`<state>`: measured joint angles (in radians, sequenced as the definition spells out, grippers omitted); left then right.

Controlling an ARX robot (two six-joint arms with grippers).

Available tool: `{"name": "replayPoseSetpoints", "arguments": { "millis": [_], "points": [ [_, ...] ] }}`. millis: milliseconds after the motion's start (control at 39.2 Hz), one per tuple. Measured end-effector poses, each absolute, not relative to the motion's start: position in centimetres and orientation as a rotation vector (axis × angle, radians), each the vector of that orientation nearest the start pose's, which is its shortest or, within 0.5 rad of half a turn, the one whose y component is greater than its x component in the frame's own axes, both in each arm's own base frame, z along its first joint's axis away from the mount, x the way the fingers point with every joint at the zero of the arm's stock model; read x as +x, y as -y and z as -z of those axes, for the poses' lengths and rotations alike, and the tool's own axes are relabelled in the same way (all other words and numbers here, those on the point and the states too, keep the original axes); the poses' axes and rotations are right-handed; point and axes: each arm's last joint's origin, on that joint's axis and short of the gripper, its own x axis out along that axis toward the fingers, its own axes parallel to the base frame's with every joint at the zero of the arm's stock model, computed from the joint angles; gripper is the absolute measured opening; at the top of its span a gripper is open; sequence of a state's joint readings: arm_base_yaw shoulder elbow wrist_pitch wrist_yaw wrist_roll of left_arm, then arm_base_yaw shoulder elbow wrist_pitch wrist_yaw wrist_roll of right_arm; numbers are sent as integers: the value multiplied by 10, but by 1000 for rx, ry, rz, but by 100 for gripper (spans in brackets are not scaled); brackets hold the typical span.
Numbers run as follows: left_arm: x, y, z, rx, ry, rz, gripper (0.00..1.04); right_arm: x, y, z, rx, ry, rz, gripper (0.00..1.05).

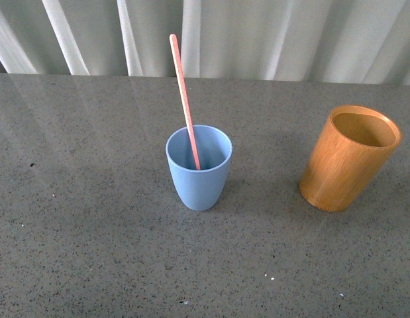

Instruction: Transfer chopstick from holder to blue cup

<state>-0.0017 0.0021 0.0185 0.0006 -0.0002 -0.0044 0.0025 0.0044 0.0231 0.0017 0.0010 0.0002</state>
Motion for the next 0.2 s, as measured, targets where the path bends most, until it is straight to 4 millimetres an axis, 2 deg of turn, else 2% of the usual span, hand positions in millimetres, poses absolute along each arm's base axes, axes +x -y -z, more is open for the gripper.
{"name": "replayPoseSetpoints", "arguments": {
  "millis": [204],
  "points": [
    [97, 0, -170, -4, 17, 2, 98, 97, 0, -171, 0, 20, -2, 95]
  ]
}}
